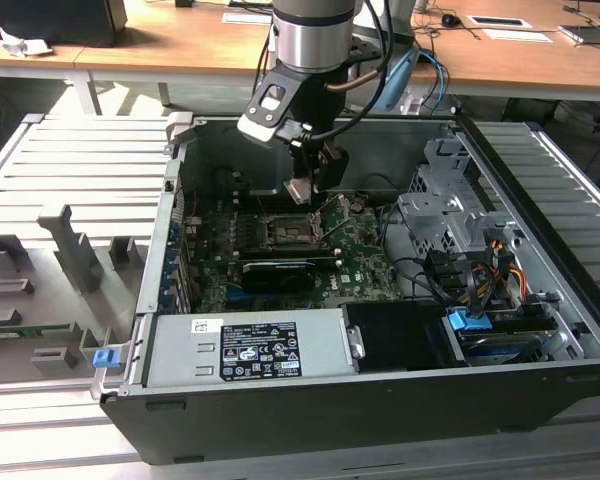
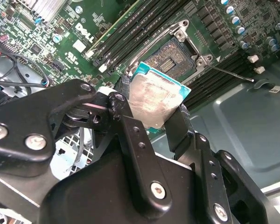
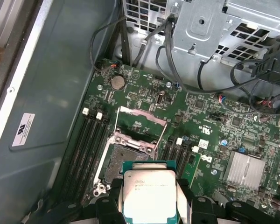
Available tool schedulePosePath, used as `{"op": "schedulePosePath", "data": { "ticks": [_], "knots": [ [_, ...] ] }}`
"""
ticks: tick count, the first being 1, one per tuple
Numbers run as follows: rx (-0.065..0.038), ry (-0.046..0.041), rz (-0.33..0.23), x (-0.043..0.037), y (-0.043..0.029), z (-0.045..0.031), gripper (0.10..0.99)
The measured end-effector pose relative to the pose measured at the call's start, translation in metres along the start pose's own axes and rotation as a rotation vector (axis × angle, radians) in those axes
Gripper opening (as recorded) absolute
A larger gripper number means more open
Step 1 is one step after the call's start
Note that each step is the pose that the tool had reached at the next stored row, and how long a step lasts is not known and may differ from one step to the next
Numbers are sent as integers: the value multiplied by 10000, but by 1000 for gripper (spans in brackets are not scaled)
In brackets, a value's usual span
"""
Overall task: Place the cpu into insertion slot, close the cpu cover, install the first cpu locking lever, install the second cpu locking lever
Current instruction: 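Place the cpu into insertion slot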
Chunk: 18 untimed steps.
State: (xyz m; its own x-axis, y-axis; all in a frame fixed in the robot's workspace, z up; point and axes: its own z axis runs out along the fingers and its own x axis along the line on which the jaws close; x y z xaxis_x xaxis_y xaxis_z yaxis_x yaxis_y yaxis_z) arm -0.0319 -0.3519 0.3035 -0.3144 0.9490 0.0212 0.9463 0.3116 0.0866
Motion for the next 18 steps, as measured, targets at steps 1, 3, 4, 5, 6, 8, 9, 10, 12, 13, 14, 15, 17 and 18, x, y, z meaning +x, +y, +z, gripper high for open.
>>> {"op": "schedulePosePath", "data": {
  "ticks": [1, 3, 4, 5, 6, 8, 9, 10, 12, 13, 14, 15, 17, 18],
  "knots": [
    [0, -2, 20, 0, 0, 2, 541],
    [-1, -4, 43, 0, 0, 4, 541],
    [-1, -5, 56, 0, 0, 5, 541],
    [-1, -6, 68, 0, 0, 6, 541],
    [-2, -7, 85, 0, -1, 7, 541],
    [-3, -9, 111, 0, -1, 10, 541],
    [-3, -11, 129, 0, -1, 12, 541],
    [-3, -12, 144, 0, -1, 14, 541],
    [8, -15, 221, 0, -2, 23, 541],
    [16, -19, 299, 1, -2, 26, 541],
    [28, -25, 416, 1, -2, 31, 541],
    [39, -30, 526, 2, -3, 35, 541],
    [49, -43, 733, 2, -3, 44, 541],
    [47, -48, 801, 1, -3, 48, 541]
  ]
}}
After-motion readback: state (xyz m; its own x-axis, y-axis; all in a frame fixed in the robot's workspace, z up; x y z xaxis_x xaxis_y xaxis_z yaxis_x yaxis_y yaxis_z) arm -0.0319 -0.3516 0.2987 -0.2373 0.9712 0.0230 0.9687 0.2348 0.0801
